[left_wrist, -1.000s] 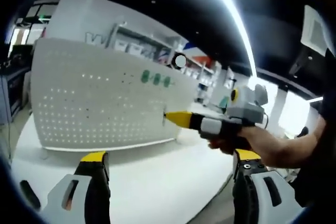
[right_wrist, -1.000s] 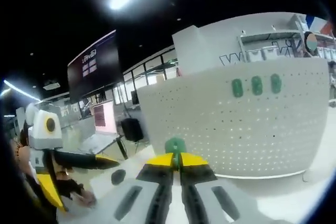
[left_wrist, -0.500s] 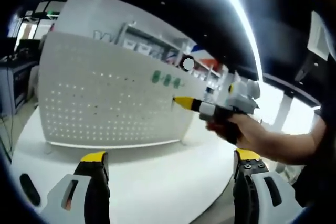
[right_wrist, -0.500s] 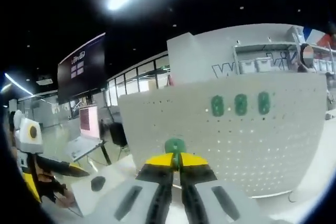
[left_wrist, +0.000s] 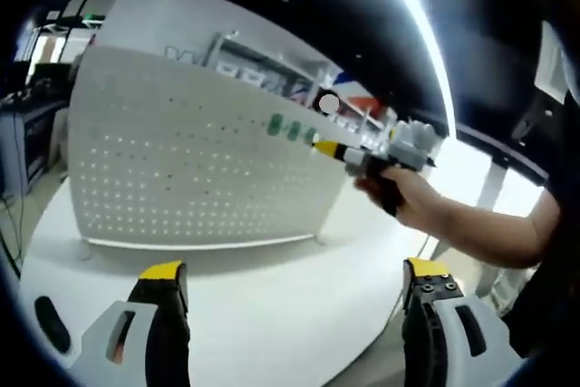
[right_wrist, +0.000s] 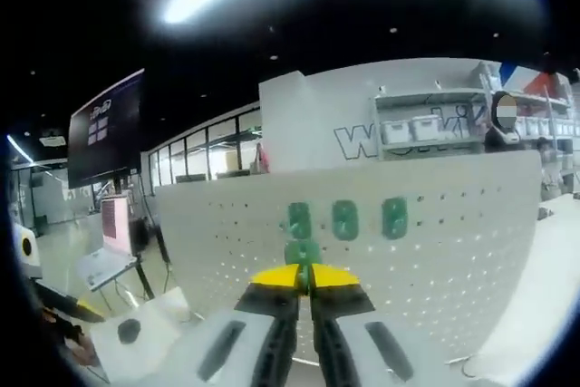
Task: Insert the hook assembly into the mounting plate slot until the hook locks in place.
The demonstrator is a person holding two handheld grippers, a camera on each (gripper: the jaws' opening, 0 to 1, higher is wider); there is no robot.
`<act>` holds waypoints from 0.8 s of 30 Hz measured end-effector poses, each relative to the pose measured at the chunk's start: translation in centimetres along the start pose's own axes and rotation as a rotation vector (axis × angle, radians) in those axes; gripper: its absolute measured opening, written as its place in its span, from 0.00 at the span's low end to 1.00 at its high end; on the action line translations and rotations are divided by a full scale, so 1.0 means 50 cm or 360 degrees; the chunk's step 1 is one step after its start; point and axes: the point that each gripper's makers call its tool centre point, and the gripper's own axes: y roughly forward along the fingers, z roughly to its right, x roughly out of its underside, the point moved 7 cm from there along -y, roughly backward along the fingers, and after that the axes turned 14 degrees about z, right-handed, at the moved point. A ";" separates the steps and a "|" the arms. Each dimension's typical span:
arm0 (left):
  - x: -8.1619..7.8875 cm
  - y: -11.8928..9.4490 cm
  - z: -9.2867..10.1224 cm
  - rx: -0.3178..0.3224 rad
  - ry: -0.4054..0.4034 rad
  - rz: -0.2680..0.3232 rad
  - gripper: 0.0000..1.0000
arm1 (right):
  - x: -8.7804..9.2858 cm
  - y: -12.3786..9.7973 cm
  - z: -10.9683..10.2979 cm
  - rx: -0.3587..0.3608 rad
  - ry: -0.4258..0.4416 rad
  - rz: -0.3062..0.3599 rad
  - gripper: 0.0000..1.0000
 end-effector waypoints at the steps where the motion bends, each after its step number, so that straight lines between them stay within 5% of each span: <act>1: 0.000 0.000 0.000 -0.0001 0.0000 -0.0001 1.00 | -0.003 0.000 0.009 0.0012 -0.0027 0.0002 0.01; 14: 0.013 0.005 -0.006 -0.0010 -0.0017 -0.0037 0.99 | -0.055 0.007 0.105 0.0207 -0.0099 0.0138 0.01; 24: 0.009 0.008 -0.013 -0.0022 -0.0017 -0.0030 1.00 | -0.058 0.023 0.160 0.0297 -0.0075 0.0163 0.01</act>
